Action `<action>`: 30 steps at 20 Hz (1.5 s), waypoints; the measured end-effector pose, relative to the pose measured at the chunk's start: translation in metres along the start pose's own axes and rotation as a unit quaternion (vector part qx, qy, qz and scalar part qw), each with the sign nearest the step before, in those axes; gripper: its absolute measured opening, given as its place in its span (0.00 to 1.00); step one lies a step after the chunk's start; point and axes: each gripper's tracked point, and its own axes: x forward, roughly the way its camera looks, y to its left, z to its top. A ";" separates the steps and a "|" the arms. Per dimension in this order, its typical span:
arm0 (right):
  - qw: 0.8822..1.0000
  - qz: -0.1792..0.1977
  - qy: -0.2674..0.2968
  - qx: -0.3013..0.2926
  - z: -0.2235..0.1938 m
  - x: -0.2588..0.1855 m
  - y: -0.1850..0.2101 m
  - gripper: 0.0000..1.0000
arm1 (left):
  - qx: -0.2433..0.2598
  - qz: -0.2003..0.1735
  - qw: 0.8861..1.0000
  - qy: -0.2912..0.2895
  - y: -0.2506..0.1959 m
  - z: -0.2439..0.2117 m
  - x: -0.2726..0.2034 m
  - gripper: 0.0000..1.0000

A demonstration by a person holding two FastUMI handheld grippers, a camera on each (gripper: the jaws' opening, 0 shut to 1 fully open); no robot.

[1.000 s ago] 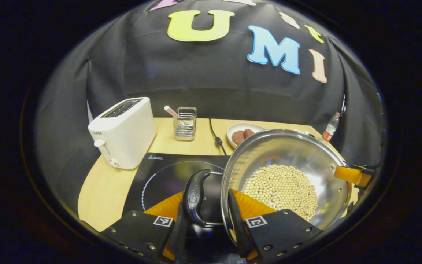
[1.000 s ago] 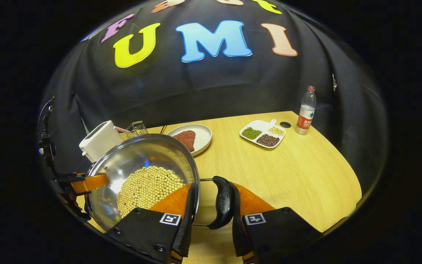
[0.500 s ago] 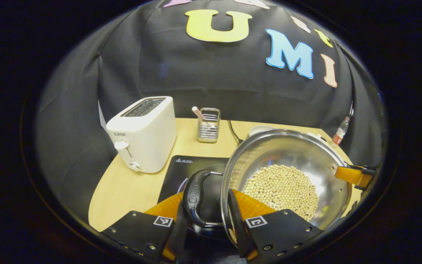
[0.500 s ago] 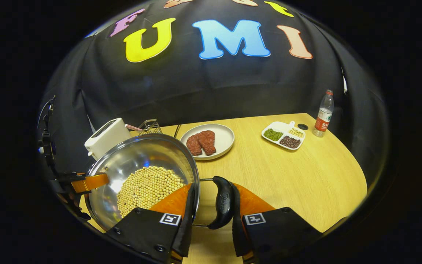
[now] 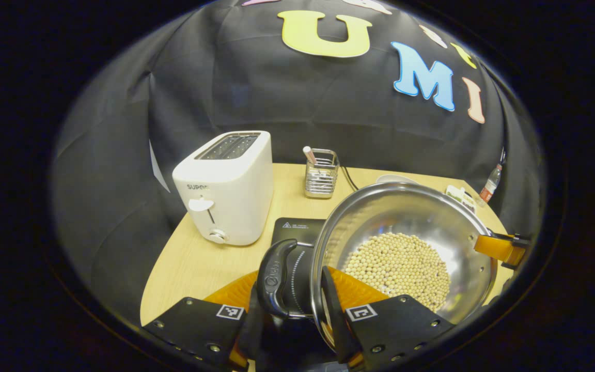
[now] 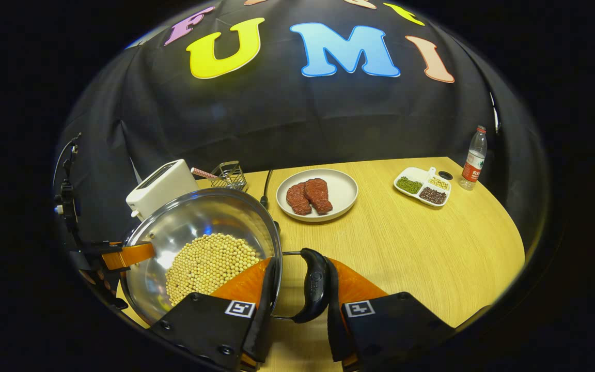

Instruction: First push the handle of the pot to place it horizontally, then grasp the pot with both hands and set it on the induction cooktop.

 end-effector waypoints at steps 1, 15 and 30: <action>1.000 0.002 0.001 0.000 0.000 0.002 0.004 0.45 | -0.003 0.001 1.000 0.001 0.004 -0.001 0.001 0.59; 1.000 0.023 0.016 0.011 -0.007 0.019 0.033 0.53 | 0.006 0.034 0.999 0.015 0.038 -0.009 0.014 0.60; 0.978 -0.009 -0.183 -0.101 0.092 -0.106 -0.067 0.98 | 0.052 0.077 0.972 -0.216 -0.079 0.113 -0.115 0.77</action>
